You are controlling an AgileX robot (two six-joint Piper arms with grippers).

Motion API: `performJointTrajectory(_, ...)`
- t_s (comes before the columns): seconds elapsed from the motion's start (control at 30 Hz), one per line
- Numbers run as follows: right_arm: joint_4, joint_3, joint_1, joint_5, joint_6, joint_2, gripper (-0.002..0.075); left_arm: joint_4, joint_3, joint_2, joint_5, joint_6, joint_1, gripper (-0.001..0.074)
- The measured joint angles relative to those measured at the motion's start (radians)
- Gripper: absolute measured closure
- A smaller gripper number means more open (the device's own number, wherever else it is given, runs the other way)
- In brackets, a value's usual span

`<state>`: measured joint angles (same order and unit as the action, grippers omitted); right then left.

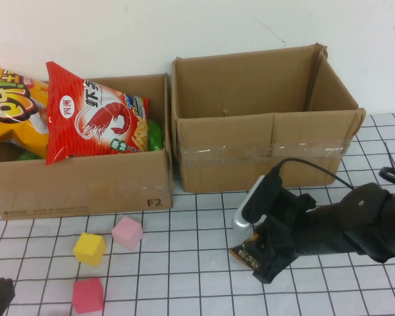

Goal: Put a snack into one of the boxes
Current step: Pick up the biscuit

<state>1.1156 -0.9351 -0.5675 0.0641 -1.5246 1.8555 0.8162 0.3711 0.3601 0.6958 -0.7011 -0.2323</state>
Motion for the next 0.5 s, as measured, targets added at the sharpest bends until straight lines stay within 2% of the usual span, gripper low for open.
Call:
performJointTrajectory(0.2, 0.000, 0.000, 0.000, 0.037, -0.027, -0.066, 0.0447, -0.005, 0.000, 0.000, -0.002, 0.000, 0.000, 0.0736)
performJointTrajectory(0.3, 0.000, 0.000, 0.000, 0.066, 0.006, -0.103, 0.0333, -0.005, 0.000, 0.000, -0.004, 0.000, 0.000, 0.0736)
performJointTrajectory(0.4, 0.000, 0.000, 0.000, 0.064, 0.044, -0.102, 0.0144, -0.008, 0.000, 0.000, -0.004, 0.000, 0.000, 0.0736)
performJointTrajectory(0.5, 0.000, 0.000, 0.000, 0.061, 0.055, -0.085, 0.0067, -0.008, -0.010, 0.000, -0.010, -0.002, 0.000, 0.0736)
